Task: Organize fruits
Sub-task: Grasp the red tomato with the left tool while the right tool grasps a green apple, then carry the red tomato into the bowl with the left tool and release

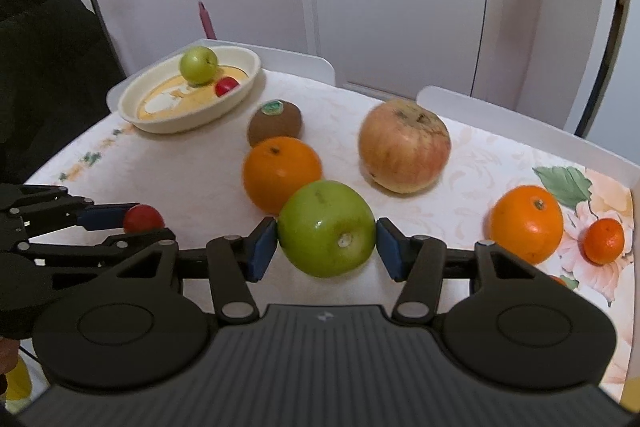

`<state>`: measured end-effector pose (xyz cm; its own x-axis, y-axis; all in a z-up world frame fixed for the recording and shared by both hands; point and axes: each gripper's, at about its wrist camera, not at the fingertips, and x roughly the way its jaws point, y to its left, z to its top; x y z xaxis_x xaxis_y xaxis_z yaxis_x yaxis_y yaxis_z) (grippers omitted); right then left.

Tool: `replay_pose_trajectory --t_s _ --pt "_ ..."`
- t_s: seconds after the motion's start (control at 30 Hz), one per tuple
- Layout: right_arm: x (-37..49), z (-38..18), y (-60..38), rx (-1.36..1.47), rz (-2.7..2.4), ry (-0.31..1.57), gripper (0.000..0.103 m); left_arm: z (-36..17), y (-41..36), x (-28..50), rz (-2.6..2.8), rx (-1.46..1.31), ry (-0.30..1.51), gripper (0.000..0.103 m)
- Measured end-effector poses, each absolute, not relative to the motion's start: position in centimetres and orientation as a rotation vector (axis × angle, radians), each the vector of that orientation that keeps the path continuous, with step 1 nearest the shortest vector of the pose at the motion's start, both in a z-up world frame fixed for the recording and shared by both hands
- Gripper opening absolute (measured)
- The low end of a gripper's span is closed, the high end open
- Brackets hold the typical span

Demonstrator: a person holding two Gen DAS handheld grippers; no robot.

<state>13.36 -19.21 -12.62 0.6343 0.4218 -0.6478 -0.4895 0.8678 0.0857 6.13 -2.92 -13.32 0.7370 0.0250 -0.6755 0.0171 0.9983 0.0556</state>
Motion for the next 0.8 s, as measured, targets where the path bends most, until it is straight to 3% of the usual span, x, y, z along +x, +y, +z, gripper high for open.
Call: replay_pose_trajectory --t_s 0.8 --pt "11.1 -5.1 -9.8 -0.049 0.47 0.698 0.069 -3.5 7.5 7.5 -0.02 0.062 0.653 0.037"
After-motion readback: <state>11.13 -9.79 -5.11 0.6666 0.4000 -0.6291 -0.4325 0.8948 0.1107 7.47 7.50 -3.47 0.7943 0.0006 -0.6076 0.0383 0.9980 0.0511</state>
